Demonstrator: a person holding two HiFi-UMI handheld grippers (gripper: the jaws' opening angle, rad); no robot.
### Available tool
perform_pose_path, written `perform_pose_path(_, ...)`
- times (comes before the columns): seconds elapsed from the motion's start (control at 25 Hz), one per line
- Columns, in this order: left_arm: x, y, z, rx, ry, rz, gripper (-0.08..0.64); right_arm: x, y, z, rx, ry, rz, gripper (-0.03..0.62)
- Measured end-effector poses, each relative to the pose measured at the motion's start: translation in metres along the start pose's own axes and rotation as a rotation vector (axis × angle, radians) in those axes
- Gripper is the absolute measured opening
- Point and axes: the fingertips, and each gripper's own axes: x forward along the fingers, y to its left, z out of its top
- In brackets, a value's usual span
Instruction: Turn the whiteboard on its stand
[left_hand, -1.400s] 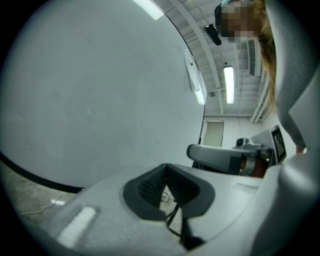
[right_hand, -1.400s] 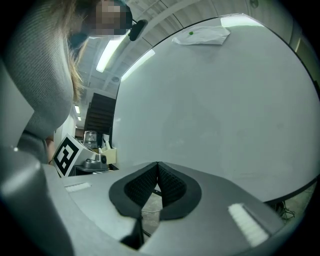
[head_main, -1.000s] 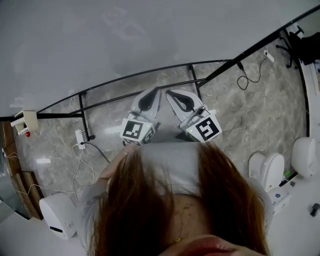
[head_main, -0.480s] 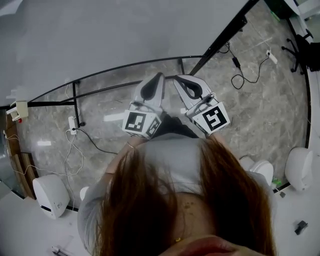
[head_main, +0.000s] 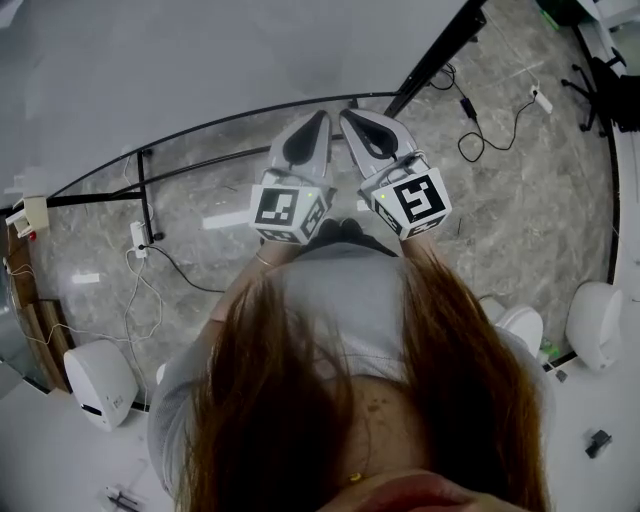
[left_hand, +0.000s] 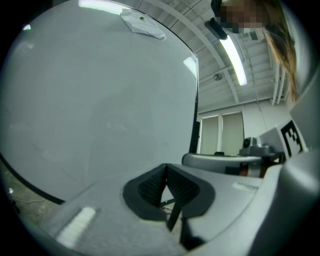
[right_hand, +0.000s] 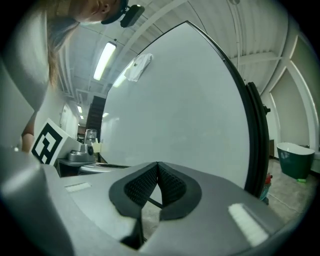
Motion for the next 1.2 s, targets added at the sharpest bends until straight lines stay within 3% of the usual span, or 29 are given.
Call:
perform_pose_path(0.28, 0.020, 0.006, 0.008, 0.008, -0.004, -0.014, 0.002, 0.025, -0.015, 0.016, 0.025, -0.006, -0.059, 0.003)
perform_pose_path(0.8, 0.056, -0.034, -0.013, 0.024, 0.018, -0.082, 0.002, -0.019, -0.063, 0.002, 0.014, -0.008, -0.136, 0.003)
perform_pose_path(1.04, 0.089, -0.076, -0.030, 0.034, 0.013, -0.035, 0.002, -0.052, -0.104, -0.007, 0.019, -0.031, -0.054, 0.003)
perform_pose_path(1.2, 0.114, -0.083, -0.033, 0.051, -0.017, 0.098, 0.002, -0.065, -0.139, -0.016, 0.021, -0.015, 0.054, 0.003)
